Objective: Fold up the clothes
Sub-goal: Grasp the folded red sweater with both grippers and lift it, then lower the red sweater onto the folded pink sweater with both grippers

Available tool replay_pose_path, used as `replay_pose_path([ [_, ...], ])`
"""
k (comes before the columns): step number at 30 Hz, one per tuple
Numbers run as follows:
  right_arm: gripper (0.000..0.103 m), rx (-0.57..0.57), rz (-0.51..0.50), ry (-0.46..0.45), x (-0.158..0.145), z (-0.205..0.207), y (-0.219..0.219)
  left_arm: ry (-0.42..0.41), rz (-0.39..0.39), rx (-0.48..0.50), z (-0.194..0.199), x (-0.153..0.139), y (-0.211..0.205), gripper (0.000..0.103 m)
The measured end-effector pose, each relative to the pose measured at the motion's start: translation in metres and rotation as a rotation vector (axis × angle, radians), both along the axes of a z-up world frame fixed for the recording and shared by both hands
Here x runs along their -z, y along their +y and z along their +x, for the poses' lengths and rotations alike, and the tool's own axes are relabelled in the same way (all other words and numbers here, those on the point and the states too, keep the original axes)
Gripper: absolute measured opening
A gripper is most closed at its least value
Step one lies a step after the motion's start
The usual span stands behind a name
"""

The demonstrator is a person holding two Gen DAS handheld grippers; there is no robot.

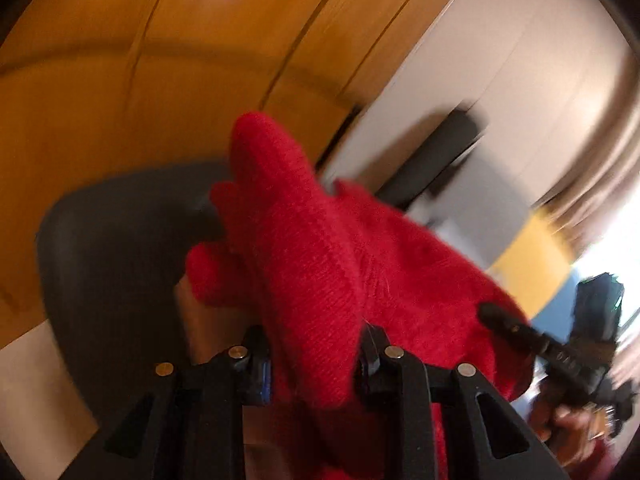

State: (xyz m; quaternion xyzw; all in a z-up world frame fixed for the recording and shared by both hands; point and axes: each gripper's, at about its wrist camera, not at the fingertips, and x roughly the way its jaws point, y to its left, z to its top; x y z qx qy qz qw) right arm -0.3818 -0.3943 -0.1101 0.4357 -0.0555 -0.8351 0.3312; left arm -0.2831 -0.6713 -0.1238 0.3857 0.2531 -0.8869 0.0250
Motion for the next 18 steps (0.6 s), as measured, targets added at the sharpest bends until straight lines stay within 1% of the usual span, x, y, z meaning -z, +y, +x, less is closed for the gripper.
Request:
replay_pose_path([
  [1,0.041,0.003,-0.024,-0.020,0.012,-0.002,0.002,0.014,0.002,-0.005,0.003,0.010,-0.002,0.032],
  [2,0.045,0.006,-0.048,-0.040,0.025,-0.003,0.005,0.048,0.009,-0.009,0.007,0.018,-0.004,0.033],
  [3,0.046,0.007,-0.067,-0.055,0.035,-0.004,0.007,0.076,0.005,-0.006,0.010,0.020,-0.005,0.034],
  [6,0.046,-0.025,-0.054,-0.044,0.034,-0.004,0.009,0.091,-0.029,0.012,0.009,0.019,0.000,0.035],
  [8,0.046,-0.046,-0.037,-0.040,0.033,-0.003,0.011,0.088,-0.026,0.020,0.009,0.016,0.001,0.035],
  [10,0.046,-0.040,-0.052,-0.072,0.033,-0.005,0.018,0.085,-0.012,0.016,0.014,0.012,0.000,0.035],
  [11,0.046,-0.038,-0.057,-0.082,0.030,-0.009,0.019,0.084,-0.004,0.008,0.019,0.010,-0.002,0.035],
  [13,0.041,-0.042,-0.058,-0.070,0.026,-0.011,0.020,0.090,0.000,-0.017,0.031,0.002,-0.001,0.035],
  [15,0.036,-0.051,-0.045,-0.027,0.017,0.002,0.027,0.142,-0.045,-0.073,0.060,-0.019,0.004,0.034],
  [18,0.033,-0.009,-0.100,-0.005,0.006,0.004,0.039,0.245,-0.136,-0.170,0.094,-0.044,0.010,0.034],
])
